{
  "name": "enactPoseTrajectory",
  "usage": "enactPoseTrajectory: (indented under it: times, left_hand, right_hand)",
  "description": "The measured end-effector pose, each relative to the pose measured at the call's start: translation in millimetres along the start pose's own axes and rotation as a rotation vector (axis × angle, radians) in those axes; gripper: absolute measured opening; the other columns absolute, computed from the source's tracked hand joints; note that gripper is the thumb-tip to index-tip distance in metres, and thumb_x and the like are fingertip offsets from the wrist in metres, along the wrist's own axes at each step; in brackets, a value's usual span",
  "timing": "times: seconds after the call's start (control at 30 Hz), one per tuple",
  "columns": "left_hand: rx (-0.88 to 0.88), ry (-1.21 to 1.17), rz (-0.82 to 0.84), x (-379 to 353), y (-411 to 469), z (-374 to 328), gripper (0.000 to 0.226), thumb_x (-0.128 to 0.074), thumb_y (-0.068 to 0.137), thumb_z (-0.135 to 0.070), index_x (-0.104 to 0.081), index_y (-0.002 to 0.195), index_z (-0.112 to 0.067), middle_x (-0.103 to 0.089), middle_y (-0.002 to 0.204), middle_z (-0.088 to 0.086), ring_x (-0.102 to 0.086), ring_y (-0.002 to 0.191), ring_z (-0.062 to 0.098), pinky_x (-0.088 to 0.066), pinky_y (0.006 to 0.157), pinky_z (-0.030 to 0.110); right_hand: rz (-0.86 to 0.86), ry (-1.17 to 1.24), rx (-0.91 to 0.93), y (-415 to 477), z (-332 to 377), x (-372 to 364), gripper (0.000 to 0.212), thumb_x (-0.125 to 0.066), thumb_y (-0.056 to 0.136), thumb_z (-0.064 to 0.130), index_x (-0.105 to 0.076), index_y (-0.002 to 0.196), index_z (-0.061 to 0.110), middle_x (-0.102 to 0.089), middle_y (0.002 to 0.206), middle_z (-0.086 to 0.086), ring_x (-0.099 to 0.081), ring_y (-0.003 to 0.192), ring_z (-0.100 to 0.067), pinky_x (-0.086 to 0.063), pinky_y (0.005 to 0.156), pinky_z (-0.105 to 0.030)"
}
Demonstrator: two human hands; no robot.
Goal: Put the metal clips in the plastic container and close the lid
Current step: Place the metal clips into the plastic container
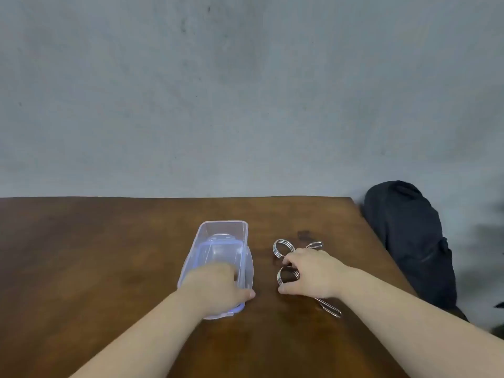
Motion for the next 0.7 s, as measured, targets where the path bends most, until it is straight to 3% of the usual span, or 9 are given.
enactPoseTrajectory:
  times: [0.07,0.13,0.27,0.33,0.43,0.53,0.6,0.7]
  left_hand:
    - [-0.014,0.066,-0.036,-7,0,-1,0.034,-0.052,0.090,-0.055,-0.062,0.095,-0.023,-0.063,0.083,-0.005,-0.060,0.079,0.017,-0.048,0.066,0.030]
    - [-0.036,0.137,-0.114,-14,-3,-2,0.025,-0.047,0.096,-0.042,-0.056,0.087,-0.021,-0.053,0.071,-0.005,-0.055,0.071,0.018,-0.043,0.061,0.030]
    - [-0.121,0.171,-0.272,-9,-12,-2,0.031,-0.040,0.100,-0.027,-0.037,0.070,-0.023,-0.043,0.061,-0.006,-0.048,0.060,0.016,-0.037,0.059,0.030]
    - [-0.211,0.179,-0.378,-1,-21,-6,0.041,-0.042,0.099,-0.027,-0.024,0.061,-0.026,-0.034,0.055,-0.005,-0.038,0.054,0.017,-0.029,0.063,0.030]
    - [-0.398,0.128,-0.507,12,-30,-12,0.050,-0.055,0.086,-0.021,-0.016,0.056,-0.030,-0.024,0.046,-0.009,-0.025,0.044,0.011,-0.033,0.070,0.030]
    - [-0.472,0.077,-0.543,17,-33,-13,0.046,-0.060,0.078,-0.017,-0.024,0.052,-0.032,-0.029,0.046,-0.013,-0.034,0.051,0.010,-0.035,0.086,0.031]
    - [-0.528,0.051,-0.550,12,-33,-14,0.031,-0.059,0.079,-0.018,-0.040,0.057,-0.028,-0.043,0.055,-0.012,-0.045,0.068,0.010,-0.021,0.104,0.029]
    - [-0.630,0.005,-0.451,-4,-28,-19,0.018,-0.057,0.084,-0.020,-0.052,0.067,-0.023,-0.051,0.070,-0.011,-0.045,0.084,0.010,-0.007,0.112,0.028]
  right_hand:
    - [-0.016,-0.168,-0.011,-1,1,-5,0.074,-0.059,0.079,0.074,-0.058,0.135,0.025,-0.063,0.125,0.001,-0.059,0.118,-0.023,-0.044,0.101,-0.044]
    - [-0.047,-0.173,-0.031,-4,-2,-11,0.068,-0.060,0.079,0.071,-0.059,0.129,0.024,-0.064,0.120,0.002,-0.060,0.116,-0.023,-0.044,0.099,-0.043]
    - [-0.087,-0.063,-0.085,-7,-10,-12,0.058,-0.066,0.072,0.062,-0.063,0.118,0.027,-0.064,0.111,0.006,-0.062,0.103,-0.020,-0.050,0.085,-0.035]
    - [-0.145,0.072,-0.120,-13,-16,-8,0.052,-0.069,0.069,0.059,-0.066,0.113,0.032,-0.065,0.102,0.012,-0.062,0.093,-0.014,-0.052,0.079,-0.032]
    - [-0.313,0.428,-0.199,-20,-33,8,0.030,-0.081,0.073,0.045,-0.069,0.097,0.032,-0.065,0.078,0.008,-0.060,0.071,-0.007,-0.045,0.064,-0.023]
    - [-0.503,0.795,-0.254,-30,-52,39,0.020,-0.082,0.083,0.028,-0.071,0.100,0.026,-0.070,0.078,-0.002,-0.062,0.068,-0.013,-0.047,0.070,-0.029]
    - [-0.623,0.970,-0.209,-43,-59,71,0.006,-0.073,0.089,0.021,-0.073,0.095,0.020,-0.070,0.068,-0.002,-0.064,0.064,-0.015,-0.048,0.075,-0.034]
    - [-0.651,1.078,-0.097,-62,-50,117,0.018,-0.070,0.085,0.026,-0.076,0.102,0.023,-0.071,0.065,0.009,-0.069,0.070,-0.016,-0.053,0.083,-0.037]
Point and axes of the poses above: each hand's wrist, its own y-axis towards the middle knuckle, its own x-axis out of the back of the hand, z = x × y, the point moved 4 cm from there along y, towards the middle knuckle
